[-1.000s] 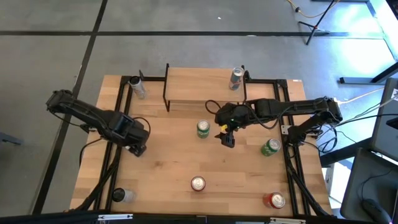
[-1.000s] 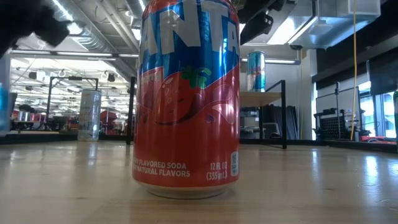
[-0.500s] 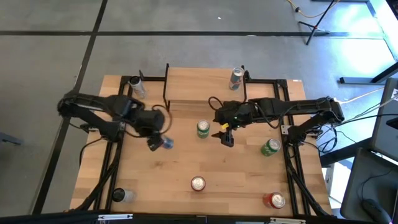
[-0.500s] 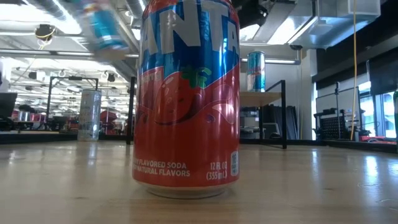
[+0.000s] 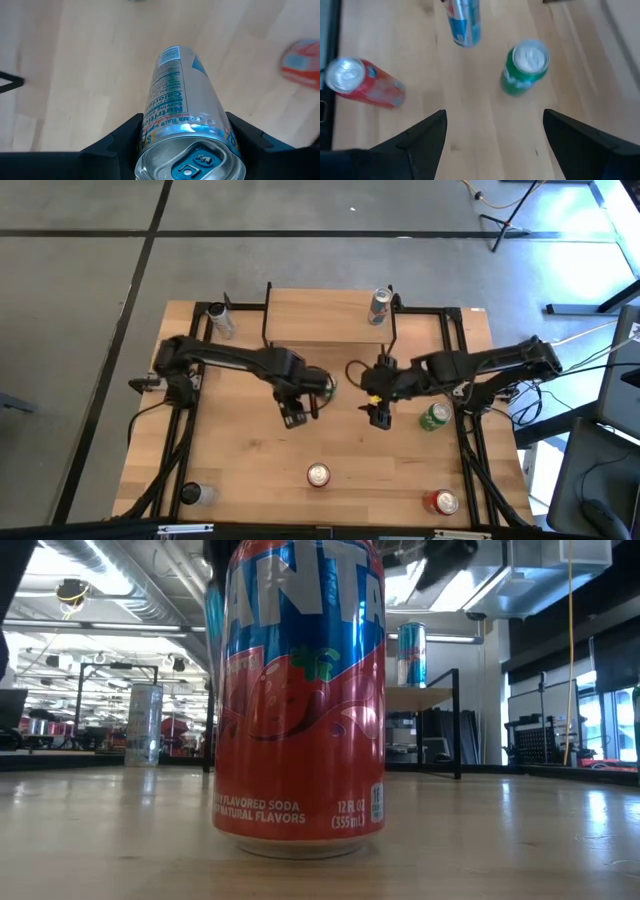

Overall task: Place canned beverage on shelf
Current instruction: Put the blue soda can on the shelf aligned with the other blue soda can

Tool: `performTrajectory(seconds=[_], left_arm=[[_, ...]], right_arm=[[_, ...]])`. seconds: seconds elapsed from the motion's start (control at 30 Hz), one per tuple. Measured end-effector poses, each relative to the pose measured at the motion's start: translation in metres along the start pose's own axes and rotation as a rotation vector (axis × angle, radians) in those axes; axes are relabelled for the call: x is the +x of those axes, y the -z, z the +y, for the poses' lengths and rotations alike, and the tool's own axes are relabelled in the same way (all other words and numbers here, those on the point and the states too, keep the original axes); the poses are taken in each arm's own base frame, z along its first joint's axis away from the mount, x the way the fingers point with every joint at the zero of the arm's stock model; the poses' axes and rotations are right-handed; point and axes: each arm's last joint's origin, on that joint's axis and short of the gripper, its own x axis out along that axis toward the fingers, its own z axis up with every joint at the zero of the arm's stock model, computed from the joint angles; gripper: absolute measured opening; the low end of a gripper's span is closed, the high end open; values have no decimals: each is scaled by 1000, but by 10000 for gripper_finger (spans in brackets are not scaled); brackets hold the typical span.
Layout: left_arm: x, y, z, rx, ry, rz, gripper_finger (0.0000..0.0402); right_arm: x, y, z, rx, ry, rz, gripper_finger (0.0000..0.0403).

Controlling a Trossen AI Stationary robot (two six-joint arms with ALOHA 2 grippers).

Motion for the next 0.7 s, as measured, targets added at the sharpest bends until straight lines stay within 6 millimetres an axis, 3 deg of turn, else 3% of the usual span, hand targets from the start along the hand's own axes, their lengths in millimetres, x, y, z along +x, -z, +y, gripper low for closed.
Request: performTrajectory(seconds=[0.3, 0.7], left_arm=[[46, -20, -12, 35, -30, 73, 201], [48, -21, -16, 32, 29, 82, 296]], right_arm=[[21, 28, 11, 50, 24, 75, 317], [29, 35, 11, 70, 33, 92, 317]])
